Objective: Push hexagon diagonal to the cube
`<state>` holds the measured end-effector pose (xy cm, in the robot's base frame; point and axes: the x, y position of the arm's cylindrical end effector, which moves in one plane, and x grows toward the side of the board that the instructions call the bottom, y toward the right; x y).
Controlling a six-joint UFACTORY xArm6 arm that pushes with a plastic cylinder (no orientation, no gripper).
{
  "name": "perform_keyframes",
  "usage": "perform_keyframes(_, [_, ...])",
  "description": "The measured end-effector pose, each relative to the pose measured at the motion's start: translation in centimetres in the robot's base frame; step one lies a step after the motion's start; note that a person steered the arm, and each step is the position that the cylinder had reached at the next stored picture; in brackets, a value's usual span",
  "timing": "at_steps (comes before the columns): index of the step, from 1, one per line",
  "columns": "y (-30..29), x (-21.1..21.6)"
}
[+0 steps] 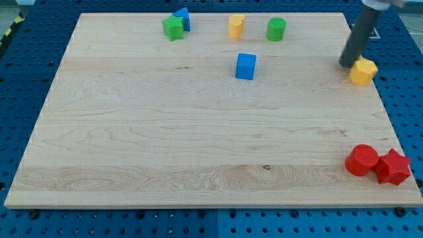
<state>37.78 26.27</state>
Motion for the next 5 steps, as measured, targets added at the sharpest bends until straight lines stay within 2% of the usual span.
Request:
perform_keyframes(1, [0.0,4.3])
perform_keyframes(2, [-1.9,2.9])
perform_keyframes(3, [-2.3,-1.4])
perform_keyframes(4, [4.5,-2.5])
perform_keyframes(5, [8.2,-1.6])
